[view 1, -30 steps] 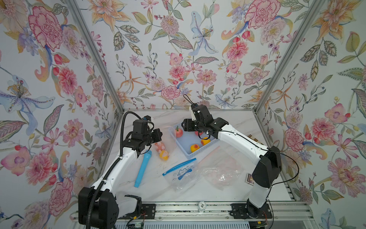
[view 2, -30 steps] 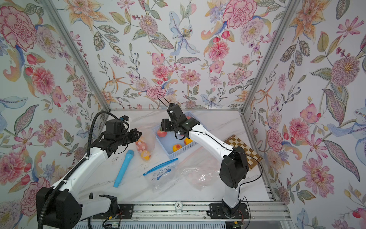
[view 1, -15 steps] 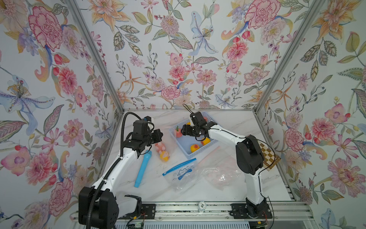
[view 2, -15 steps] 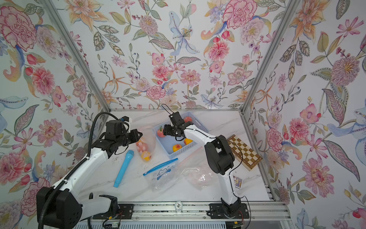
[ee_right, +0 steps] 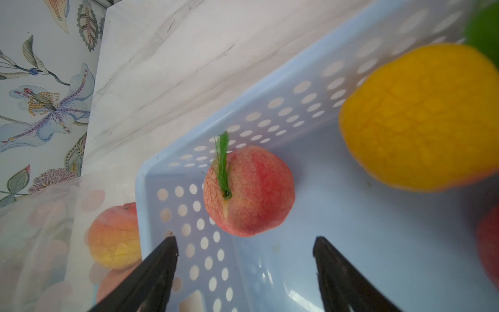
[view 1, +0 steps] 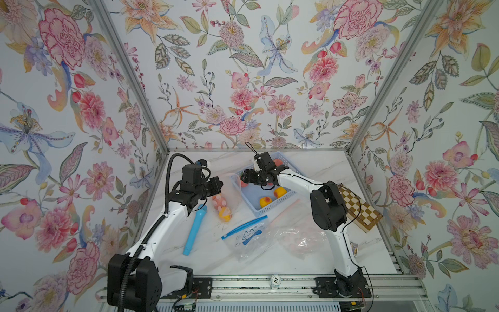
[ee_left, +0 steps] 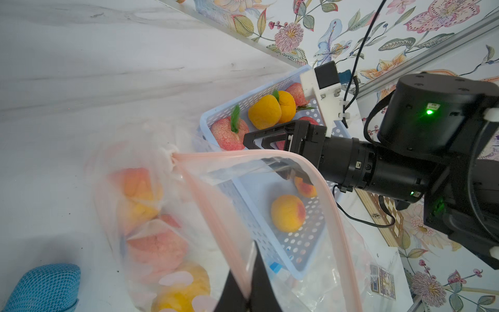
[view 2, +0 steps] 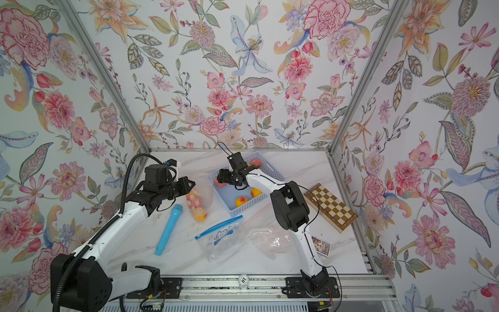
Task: Place the peach in a zip-top bag and seal the zipper
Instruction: Pick up the peach from the basket.
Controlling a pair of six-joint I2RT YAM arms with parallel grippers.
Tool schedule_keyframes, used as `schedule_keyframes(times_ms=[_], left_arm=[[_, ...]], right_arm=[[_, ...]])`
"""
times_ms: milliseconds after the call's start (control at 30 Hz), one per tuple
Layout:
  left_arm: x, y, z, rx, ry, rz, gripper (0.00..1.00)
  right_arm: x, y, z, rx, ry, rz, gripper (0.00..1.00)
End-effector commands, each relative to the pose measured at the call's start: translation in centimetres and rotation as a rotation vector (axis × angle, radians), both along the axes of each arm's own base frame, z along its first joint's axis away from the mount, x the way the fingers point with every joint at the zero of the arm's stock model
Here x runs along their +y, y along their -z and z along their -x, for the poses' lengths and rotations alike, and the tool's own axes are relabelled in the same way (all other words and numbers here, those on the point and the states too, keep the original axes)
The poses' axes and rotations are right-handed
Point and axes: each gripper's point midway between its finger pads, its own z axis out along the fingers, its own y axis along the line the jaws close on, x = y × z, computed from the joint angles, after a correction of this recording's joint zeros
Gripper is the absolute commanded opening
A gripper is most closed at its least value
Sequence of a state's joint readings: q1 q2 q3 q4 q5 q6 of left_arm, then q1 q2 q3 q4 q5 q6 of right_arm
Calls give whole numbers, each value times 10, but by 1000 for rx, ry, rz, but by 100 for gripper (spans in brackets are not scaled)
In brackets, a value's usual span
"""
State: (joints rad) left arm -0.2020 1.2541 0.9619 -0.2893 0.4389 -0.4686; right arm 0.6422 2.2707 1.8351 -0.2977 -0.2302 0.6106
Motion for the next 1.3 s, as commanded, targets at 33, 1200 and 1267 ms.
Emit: schedule_keyframes(times_ms=[33,1200,1267], left_arm=[[0,6,-1,13,3,15,0],[-3,15,-4,36,6,34,0],[-5,15,-4,37,10,39,0]], right_arm=[[6,7,-9,19,-3,-30,80],[-17,7,-5,-27,28,64,45],[-21,-3,-1,-48,31,72,44]])
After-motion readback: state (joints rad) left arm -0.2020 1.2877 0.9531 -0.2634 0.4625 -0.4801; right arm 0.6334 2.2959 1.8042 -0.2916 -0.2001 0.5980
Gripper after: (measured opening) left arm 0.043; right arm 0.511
